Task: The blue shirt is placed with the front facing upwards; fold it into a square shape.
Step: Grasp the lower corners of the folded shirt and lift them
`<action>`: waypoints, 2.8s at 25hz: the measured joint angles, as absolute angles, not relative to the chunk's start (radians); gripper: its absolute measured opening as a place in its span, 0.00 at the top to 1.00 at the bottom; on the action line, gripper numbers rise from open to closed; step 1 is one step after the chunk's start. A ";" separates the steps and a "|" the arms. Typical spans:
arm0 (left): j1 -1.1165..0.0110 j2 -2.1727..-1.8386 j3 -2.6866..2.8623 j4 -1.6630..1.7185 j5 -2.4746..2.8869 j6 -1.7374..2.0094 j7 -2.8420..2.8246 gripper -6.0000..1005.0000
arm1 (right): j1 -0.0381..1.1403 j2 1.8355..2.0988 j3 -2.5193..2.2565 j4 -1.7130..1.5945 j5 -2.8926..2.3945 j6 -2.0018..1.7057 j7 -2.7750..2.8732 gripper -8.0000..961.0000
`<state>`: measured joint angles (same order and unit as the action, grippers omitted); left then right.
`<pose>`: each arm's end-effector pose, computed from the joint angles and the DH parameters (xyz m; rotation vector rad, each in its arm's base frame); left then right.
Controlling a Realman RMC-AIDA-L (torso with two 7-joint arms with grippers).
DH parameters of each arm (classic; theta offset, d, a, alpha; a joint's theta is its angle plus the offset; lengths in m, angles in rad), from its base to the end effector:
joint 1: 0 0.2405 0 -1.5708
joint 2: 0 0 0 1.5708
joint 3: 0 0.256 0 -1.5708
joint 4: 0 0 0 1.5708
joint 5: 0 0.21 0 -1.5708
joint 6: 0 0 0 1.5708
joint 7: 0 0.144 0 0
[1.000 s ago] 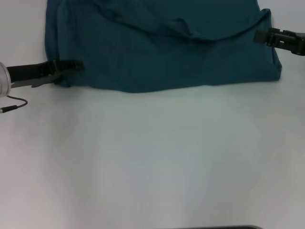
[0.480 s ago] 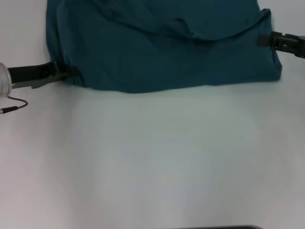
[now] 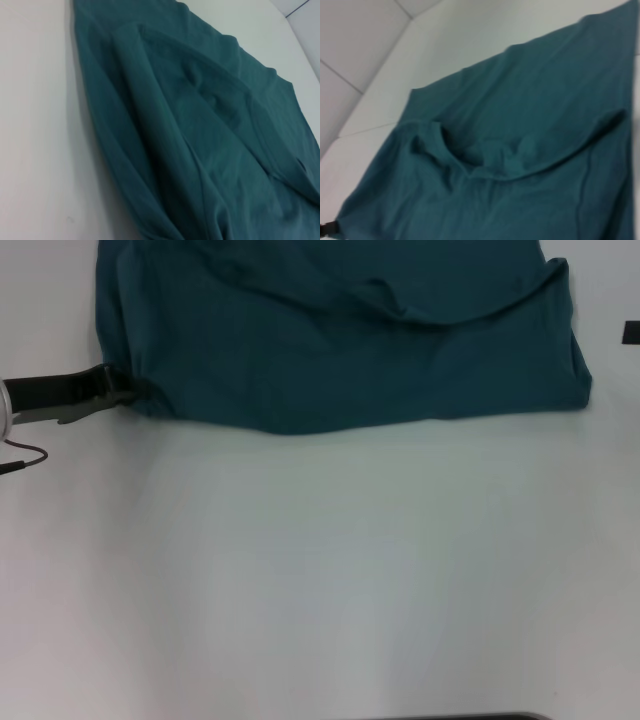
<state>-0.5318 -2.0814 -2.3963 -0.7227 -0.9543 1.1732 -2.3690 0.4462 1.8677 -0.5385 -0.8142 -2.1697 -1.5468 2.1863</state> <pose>-0.3052 0.3649 0.0049 -2.0293 -1.7571 -0.5050 0.3385 0.3317 0.1289 -2.1559 1.5410 0.5242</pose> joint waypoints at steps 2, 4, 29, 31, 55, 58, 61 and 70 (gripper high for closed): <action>-0.530 -2.079 -2.395 -0.731 -0.954 1.183 -2.376 0.97 | 0.454 1.861 -0.539 -0.831 -2.196 -1.547 2.221 0.04; -0.529 -2.078 -2.392 -0.735 -0.954 1.187 -2.378 0.97 | 0.468 1.855 -0.539 -0.838 -2.226 -1.547 2.255 0.04; -0.531 -2.068 -2.388 -0.770 -0.954 1.248 -2.379 0.97 | 0.584 1.912 -0.583 -0.640 -2.376 -1.285 2.339 0.04; -0.530 -2.069 -2.388 -0.770 -0.954 1.251 -2.379 0.97 | 0.587 1.912 -0.585 -0.621 -2.377 -1.270 2.356 0.04; -0.518 -2.074 -2.388 -0.779 -0.954 1.258 -2.371 0.97 | 0.623 1.950 -0.597 -0.567 -2.368 -1.220 2.293 0.04; -0.519 -2.074 -2.389 -0.779 -0.954 1.258 -2.371 0.97 | 0.630 1.944 -0.597 -0.547 -2.370 -1.226 2.301 0.04; -0.520 -2.074 -2.390 -0.780 -0.954 1.259 -2.372 0.97 | 0.625 1.940 -0.586 -0.554 -2.362 -1.247 2.302 0.08; -0.525 -2.070 -2.392 -0.782 -0.956 1.262 -2.375 0.97 | 0.608 1.928 -0.568 -0.583 -2.342 -1.287 2.299 0.39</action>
<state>-0.5254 -2.0697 -2.3922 -0.7818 -0.9556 1.2624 -2.3745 0.6081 1.9276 -0.5676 -0.5831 -2.3415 -1.2871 2.2994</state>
